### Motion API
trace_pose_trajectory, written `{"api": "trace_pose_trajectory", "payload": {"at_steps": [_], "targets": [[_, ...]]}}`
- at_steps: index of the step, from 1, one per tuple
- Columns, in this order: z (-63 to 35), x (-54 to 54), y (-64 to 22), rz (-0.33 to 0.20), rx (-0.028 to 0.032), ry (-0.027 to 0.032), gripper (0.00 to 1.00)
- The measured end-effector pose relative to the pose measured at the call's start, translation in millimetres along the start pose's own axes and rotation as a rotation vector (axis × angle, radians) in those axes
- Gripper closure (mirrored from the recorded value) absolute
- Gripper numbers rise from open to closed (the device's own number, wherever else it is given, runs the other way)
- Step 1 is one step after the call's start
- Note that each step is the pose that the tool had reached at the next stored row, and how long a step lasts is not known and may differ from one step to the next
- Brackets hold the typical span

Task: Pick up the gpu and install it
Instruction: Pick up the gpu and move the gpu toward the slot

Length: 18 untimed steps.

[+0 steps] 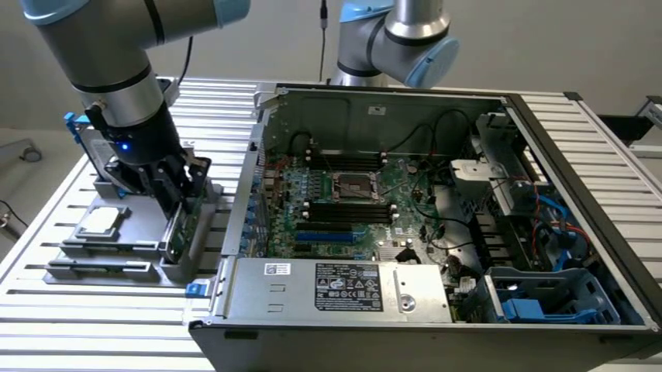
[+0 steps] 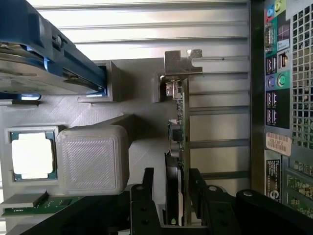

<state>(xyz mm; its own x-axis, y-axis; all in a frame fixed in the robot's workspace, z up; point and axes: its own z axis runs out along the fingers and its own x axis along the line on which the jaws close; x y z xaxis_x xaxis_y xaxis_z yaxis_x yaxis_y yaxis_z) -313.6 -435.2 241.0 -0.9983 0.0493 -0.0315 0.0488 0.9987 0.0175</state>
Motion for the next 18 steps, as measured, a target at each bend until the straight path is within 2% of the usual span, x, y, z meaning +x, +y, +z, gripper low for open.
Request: {"api": "trace_pose_trajectory", "payload": {"at_steps": [1,3,12,16,18], "targets": [[0.1,0.0,0.0,0.000,-0.0001,-0.0001,0.60],[0.2,0.0,0.0,-0.001,0.0001,0.0002,0.73],[0.5,0.0,0.0,-0.002,-0.0002,0.0001,0.74],[0.0,-0.1,0.1,-0.002,-0.0007,0.0016,0.74],[-2.5,-0.1,0.1,-0.002,-0.0001,0.0042,0.74]]}}
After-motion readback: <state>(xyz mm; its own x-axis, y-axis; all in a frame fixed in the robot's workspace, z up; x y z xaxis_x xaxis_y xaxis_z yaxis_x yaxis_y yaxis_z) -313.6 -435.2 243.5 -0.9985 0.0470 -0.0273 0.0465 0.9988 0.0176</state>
